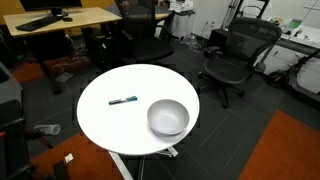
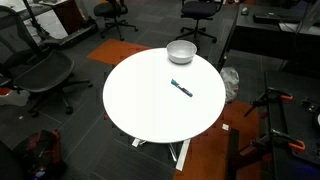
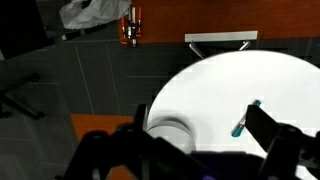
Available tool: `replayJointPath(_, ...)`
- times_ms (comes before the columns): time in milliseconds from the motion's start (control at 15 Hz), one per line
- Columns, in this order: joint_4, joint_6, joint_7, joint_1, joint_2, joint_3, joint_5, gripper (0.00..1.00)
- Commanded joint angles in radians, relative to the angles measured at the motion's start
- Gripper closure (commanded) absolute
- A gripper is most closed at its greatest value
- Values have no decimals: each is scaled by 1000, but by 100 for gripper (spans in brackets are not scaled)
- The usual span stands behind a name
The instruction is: Put the marker inside the bowl then put it back on the table
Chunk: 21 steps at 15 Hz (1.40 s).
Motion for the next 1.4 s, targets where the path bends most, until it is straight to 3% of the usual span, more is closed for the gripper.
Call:
replayJointPath(0, 2, -4, 2, 4, 0, -3, -2, 0)
replayJointPath(733, 16, 27, 22, 22, 40, 19, 0, 0)
replayJointPath(1333, 72, 146, 65, 74, 209, 49, 38, 0)
